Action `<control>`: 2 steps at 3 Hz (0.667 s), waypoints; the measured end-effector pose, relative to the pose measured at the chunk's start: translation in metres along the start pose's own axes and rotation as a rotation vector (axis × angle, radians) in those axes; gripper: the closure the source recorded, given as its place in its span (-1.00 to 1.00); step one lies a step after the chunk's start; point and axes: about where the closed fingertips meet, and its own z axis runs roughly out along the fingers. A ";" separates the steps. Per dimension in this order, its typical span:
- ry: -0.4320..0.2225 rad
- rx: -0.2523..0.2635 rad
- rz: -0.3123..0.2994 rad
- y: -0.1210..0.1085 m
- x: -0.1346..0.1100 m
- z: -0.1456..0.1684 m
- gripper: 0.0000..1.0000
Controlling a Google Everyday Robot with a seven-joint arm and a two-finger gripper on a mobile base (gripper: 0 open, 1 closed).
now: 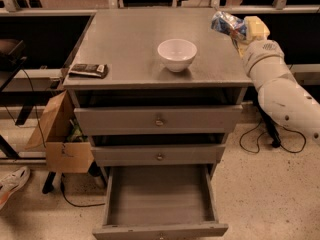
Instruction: Pick redbull can from bottom drawer and place on counter
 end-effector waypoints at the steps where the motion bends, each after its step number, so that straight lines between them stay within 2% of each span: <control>1: -0.034 -0.043 -0.033 0.010 -0.004 0.010 0.72; 2: -0.070 -0.074 -0.067 0.015 -0.013 0.021 0.30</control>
Offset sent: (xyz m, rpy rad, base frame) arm 0.0352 0.0227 -0.0153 -0.1375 0.1076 0.0836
